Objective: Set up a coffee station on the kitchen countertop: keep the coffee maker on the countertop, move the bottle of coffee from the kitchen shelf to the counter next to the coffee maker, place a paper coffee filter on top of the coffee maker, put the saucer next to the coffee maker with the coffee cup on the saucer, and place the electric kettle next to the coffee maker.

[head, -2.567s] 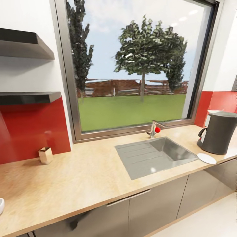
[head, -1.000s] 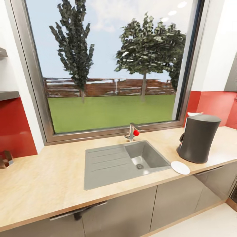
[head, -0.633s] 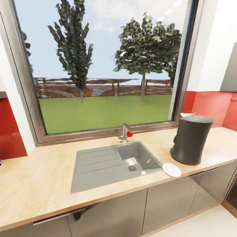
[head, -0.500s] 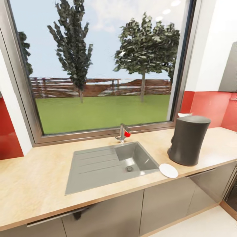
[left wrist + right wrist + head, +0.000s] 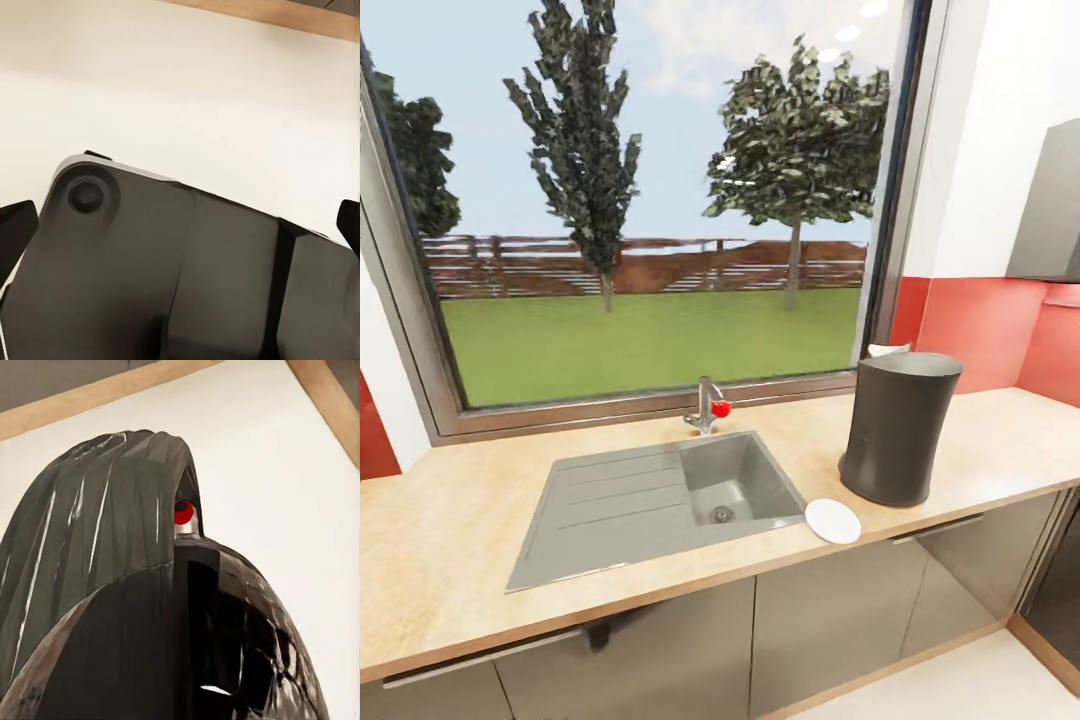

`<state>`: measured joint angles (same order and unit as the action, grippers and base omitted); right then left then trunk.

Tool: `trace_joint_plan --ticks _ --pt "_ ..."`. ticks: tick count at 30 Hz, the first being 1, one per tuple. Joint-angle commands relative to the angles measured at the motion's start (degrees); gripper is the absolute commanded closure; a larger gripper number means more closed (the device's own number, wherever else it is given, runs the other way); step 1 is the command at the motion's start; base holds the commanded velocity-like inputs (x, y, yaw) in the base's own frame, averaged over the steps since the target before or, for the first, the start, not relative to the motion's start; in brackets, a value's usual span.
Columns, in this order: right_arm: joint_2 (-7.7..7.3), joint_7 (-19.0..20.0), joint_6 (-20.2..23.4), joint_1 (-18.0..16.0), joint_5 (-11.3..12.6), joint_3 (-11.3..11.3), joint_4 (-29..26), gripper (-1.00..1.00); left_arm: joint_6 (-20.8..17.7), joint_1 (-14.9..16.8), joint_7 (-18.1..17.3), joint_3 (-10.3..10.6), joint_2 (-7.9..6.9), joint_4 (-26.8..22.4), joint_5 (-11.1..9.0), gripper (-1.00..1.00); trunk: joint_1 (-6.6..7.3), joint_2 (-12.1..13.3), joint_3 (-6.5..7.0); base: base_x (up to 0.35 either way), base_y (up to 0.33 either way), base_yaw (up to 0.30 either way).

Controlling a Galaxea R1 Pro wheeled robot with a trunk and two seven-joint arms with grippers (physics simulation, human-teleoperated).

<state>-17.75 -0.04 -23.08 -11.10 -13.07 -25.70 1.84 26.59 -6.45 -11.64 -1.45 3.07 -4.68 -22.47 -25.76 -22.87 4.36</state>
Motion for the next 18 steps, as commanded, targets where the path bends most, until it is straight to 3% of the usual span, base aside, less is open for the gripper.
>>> trace_joint_plan --ticks 1,9,18 --pt "-0.02 -0.02 -0.30 -0.06 -0.38 -0.49 0.18 1.00 0.00 -0.05 -0.49 -0.13 0.00 -0.06 -0.51 -1.00 -0.03 -0.05 -0.01 0.000 -0.328 0.175" --pt "0.00 -0.04 -0.34 -0.06 -0.38 -0.49 0.18 1.00 0.11 -0.05 -0.49 -0.08 0.00 -0.06 -0.41 -1.00 -0.03 -0.05 -0.01 0.000 -0.329 0.215" --pt "0.12 -0.04 -0.41 -0.04 -0.38 -0.49 0.18 1.00 0.21 -0.05 -0.49 -0.04 0.11 -0.06 -0.30 -1.00 -0.03 -0.05 -0.01 0.000 -0.329 0.023"
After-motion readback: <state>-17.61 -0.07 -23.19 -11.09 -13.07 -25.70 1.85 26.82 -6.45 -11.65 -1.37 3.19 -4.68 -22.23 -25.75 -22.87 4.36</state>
